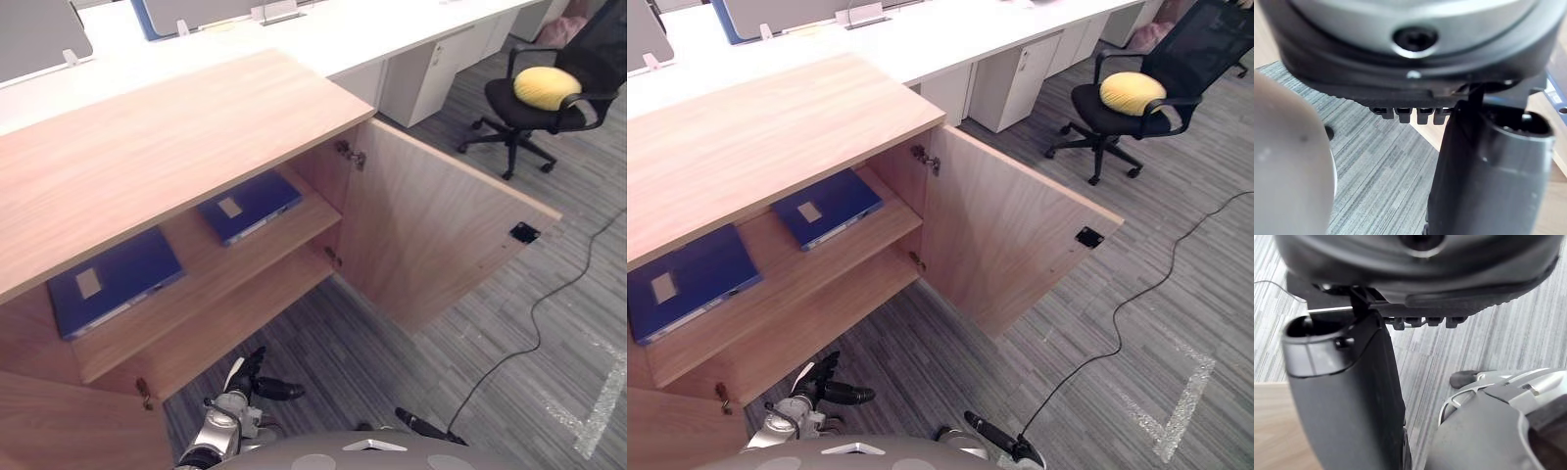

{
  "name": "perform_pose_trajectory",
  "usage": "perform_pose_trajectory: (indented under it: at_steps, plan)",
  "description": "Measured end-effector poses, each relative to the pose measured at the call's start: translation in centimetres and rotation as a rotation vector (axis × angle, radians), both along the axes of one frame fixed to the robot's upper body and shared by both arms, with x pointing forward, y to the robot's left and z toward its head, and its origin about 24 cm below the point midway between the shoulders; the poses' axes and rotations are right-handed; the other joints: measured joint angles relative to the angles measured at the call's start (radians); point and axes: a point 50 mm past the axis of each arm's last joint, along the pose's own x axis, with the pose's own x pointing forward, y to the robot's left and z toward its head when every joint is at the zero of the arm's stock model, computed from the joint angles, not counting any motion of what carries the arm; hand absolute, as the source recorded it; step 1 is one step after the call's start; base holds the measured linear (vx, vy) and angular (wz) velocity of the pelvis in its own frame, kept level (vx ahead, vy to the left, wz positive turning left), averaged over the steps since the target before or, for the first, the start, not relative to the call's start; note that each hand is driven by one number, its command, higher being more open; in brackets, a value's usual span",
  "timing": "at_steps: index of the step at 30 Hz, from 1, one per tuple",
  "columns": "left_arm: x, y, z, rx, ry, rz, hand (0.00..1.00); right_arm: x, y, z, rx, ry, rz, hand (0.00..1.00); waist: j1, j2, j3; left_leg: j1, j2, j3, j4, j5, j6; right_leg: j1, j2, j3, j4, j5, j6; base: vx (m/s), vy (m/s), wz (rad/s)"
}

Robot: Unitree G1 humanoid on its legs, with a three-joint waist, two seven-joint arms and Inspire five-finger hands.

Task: Walk over to the cabinet, pick up the folder, carry it to the office cabinet, place the folder inside the office cabinet, then close the office cabinet door

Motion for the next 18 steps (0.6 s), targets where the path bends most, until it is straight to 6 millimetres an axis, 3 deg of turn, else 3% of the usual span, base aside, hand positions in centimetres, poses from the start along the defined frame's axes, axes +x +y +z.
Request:
perform_pose_trajectory:
  at_steps: [6,10,15,17,18]
  plan:
    - [-0.4,1.6,0.0,0.022,-0.002,0.112,1.0,0.6,0.4,0.3,0.01,-0.075,-0.123,1.0,0.0,-0.018,0.004,0.02,-0.019,0.044,0.033,-0.027,0.012,0.004,-0.019,0.058,-0.021,0.023,0.012,-0.06,0.099,-0.22]
    - [-1.3,2.2,-0.1,0.023,0.006,0.155,1.0,1.7,-1.0,1.3,-0.021,-0.192,-0.248,1.0,-0.01,-0.001,-0.021,0.039,-0.028,0.076,0.02,-0.039,0.012,0.001,-0.031,0.097,-0.038,0.029,0.018,0.01,0.081,-0.29]
    - [-3.2,3.2,-0.3,0.031,0.035,0.198,1.0,3.1,-6.6,3.9,-0.164,-0.333,-0.426,1.0,-0.003,0.01,-0.054,0.064,-0.036,0.072,0.015,-0.052,0.03,0.0,-0.024,0.142,-0.054,0.049,0.021,0.09,0.04,-0.29]
    - [-4.1,3.4,-0.4,0.033,0.057,0.198,1.0,4.5,-10.9,6.4,-0.282,-0.418,-0.458,1.0,-0.005,0.02,-0.062,0.076,-0.046,0.056,0.011,-0.058,0.037,0.002,-0.031,0.156,-0.054,0.049,0.021,0.07,0.061,-0.23]
    - [-4.4,3.4,-0.5,0.031,0.063,0.198,1.0,4.8,-11.9,7.1,-0.31,-0.435,-0.464,1.0,-0.005,0.02,-0.063,0.076,-0.048,0.053,0.009,-0.058,0.038,0.002,-0.033,0.156,-0.054,0.05,0.021,0.06,0.053,-0.03]
